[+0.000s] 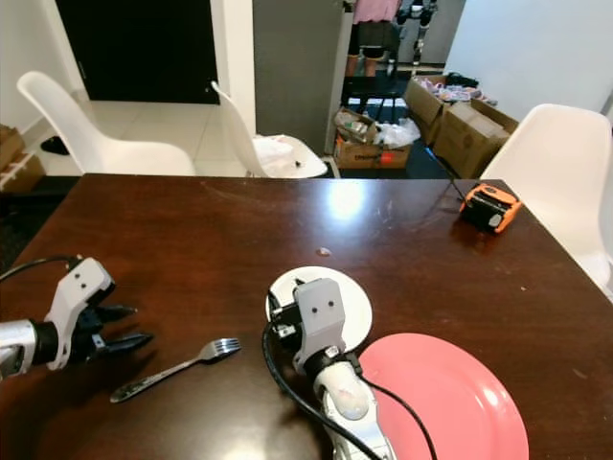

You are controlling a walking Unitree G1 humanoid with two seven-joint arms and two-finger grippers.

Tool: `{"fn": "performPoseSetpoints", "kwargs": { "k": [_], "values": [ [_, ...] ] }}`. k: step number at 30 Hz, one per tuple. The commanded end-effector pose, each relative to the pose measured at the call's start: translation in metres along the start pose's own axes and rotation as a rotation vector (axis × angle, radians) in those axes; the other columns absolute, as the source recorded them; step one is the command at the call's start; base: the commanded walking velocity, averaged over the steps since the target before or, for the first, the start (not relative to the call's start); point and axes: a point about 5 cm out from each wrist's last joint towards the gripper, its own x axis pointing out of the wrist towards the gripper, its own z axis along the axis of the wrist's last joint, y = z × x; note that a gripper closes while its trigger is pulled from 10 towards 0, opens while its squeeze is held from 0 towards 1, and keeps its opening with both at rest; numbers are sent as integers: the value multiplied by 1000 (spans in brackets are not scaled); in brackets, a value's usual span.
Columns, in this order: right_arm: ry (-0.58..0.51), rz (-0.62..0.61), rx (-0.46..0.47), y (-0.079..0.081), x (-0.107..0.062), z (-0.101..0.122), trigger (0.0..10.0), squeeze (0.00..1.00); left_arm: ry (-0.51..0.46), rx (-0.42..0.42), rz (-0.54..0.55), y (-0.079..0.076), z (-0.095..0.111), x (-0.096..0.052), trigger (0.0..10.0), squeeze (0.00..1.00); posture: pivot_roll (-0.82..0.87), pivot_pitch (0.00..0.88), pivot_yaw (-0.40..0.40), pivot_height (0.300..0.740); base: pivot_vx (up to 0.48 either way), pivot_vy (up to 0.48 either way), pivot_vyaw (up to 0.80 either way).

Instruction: Setting the table

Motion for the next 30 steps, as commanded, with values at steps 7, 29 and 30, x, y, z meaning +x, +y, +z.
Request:
{"fn": "performPoseSetpoints", "kwargs": {
  "k": [7,29,30],
  "values": [
    [17,6,12,1,-3,-5,10000,0,-25,126,-56,-36,-4,13,10000,0,33,196,54,740,0,0,0],
    [12,2,30,2,-2,-4,10000,0,153,147,22,-58,-41,34,7255,0,34,196,55,740,0,0,0],
    [12,1,30,2,-1,-4,10000,0,167,140,30,-59,-45,35,2078,0,34,196,55,740,0,0,0]
  ]
}}
